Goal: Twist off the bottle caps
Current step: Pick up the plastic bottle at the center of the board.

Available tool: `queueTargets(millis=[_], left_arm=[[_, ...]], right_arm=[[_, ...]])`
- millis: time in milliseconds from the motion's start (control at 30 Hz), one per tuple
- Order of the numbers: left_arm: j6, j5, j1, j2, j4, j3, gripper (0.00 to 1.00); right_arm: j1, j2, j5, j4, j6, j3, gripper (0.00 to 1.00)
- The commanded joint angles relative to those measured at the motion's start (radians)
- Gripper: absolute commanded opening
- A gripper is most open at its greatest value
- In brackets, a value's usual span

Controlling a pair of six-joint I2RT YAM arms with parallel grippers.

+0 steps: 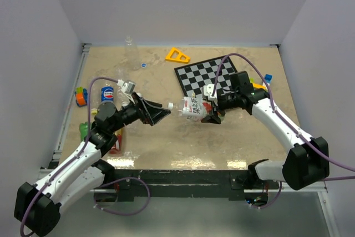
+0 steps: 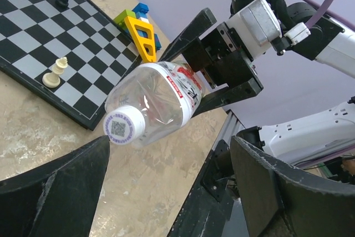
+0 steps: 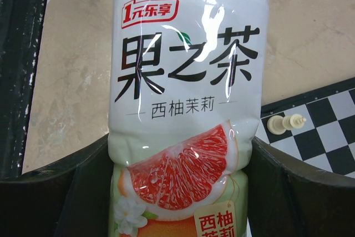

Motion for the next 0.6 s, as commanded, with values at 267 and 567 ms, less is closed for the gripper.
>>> queueTargets(millis=[267, 567], left_arm=[[-0.089, -0.118, -0.035, 0.087, 0.129, -0.023, 0.93], [-0.121, -0.166, -0.096, 0.176, 0.184, -0.012, 0.78]], right_arm=[[0.005, 0.009, -0.06, -0.064, -0.07, 0.06, 0.11], [0.01, 0.034, -0.06, -0.083, -0.079, 0.071, 0.1]])
